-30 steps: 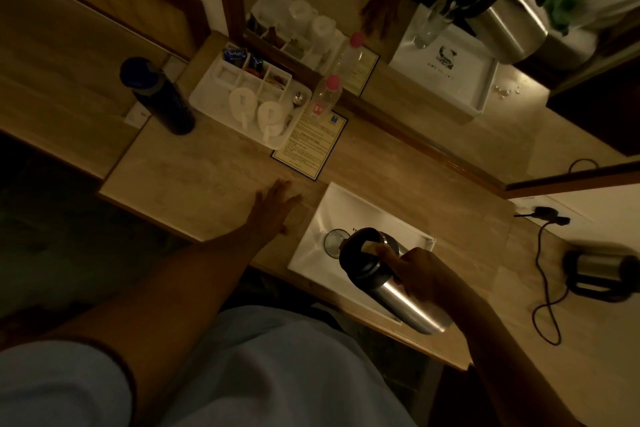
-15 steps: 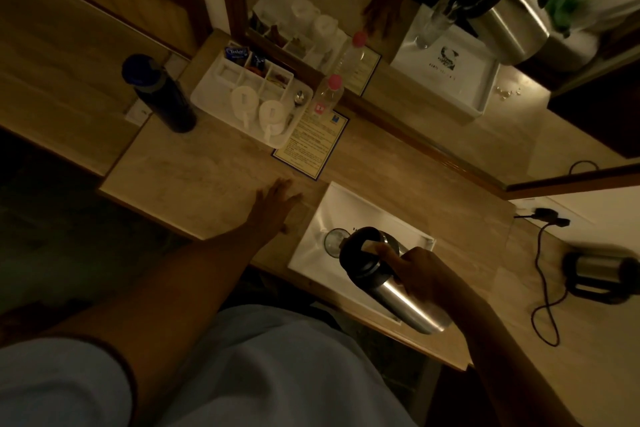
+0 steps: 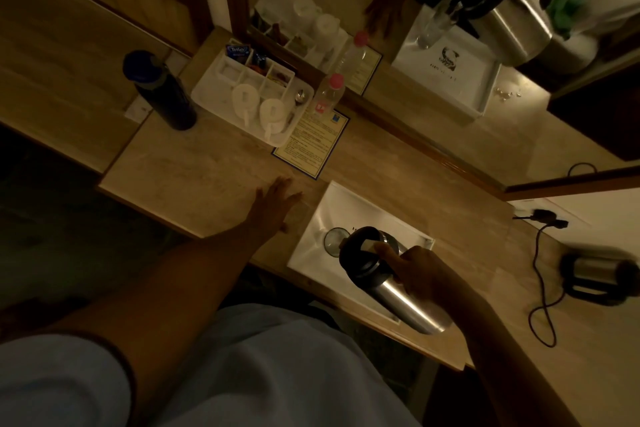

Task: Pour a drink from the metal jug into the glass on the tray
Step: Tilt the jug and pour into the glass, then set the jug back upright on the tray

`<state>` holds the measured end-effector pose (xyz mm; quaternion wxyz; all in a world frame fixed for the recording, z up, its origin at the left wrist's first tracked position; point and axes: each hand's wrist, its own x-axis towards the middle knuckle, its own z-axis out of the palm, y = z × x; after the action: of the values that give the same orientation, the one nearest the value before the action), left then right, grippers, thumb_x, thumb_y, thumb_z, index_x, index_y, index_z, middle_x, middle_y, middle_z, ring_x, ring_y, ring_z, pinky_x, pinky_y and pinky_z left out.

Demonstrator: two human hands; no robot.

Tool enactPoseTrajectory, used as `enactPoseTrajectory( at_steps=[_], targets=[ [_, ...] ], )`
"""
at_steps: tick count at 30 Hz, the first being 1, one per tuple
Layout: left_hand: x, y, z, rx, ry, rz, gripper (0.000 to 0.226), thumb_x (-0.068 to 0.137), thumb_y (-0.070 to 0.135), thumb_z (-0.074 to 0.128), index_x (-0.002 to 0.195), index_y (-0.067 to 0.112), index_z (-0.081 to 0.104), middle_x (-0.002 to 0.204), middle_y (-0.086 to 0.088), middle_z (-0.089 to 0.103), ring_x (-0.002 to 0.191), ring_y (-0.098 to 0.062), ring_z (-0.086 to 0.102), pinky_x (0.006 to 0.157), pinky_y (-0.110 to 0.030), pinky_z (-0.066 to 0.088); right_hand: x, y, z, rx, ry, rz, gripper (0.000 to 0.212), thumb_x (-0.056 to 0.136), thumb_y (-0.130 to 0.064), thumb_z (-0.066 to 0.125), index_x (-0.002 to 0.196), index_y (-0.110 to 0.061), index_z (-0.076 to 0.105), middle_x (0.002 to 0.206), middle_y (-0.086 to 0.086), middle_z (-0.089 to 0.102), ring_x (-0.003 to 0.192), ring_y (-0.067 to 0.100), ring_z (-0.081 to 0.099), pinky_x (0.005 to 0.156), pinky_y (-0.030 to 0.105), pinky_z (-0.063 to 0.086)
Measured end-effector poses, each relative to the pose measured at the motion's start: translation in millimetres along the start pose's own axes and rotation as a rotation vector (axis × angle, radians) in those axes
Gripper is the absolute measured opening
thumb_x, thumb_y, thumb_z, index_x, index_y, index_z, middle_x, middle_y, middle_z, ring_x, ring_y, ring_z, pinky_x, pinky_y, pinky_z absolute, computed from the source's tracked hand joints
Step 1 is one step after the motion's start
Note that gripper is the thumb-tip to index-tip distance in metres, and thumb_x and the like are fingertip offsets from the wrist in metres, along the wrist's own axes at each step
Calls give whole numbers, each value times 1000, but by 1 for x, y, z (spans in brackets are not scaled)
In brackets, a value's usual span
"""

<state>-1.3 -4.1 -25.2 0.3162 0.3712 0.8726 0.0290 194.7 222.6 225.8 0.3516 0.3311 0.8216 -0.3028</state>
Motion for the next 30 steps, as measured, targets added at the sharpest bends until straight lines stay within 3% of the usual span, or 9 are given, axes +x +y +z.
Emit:
enactPoseTrajectory(
  at_steps=[13,19,25,27,30],
  targets=[
    [-4,2,-5,-37,-16,-4,108,73,35,88,158,38,22,170,-8,-6,157,-33,-6,118,-70,17,-1,-2,-2,-6,-14,0,98,53,-101,19,62,-17,69,58,3,70,46,10,62,56,27,49],
    [-3,3,-6,-22,-11,-7,107,73,38,88,157,38,22,170,-8,-6,157,-34,-4,118,-69,18,1,2,0,-20,-5,-16,109,47,-108,13,63,-17,70,56,4,71,44,8,62,56,26,52],
    [-2,3,-5,-15,-22,-20,107,73,38,87,158,38,21,170,-7,-7,157,-33,-5,119,-69,18,1,8,2,-47,-12,-36,101,58,-104,16,67,-19,70,62,11,72,47,13,61,62,39,61],
    [-2,3,-5,-22,-22,-18,107,74,37,87,158,39,21,170,-7,-8,157,-32,-6,119,-69,17,-3,10,2,-56,-16,-49,95,61,-102,16,66,-25,71,53,5,65,41,7,54,55,33,55],
    [-1,3,-5,-21,-28,-19,108,74,38,87,158,39,20,170,-7,-9,157,-32,-7,119,-69,17,-8,15,3,-58,-12,-48,101,66,-97,14,72,-15,73,52,0,59,42,9,52,55,27,50]
  ],
)
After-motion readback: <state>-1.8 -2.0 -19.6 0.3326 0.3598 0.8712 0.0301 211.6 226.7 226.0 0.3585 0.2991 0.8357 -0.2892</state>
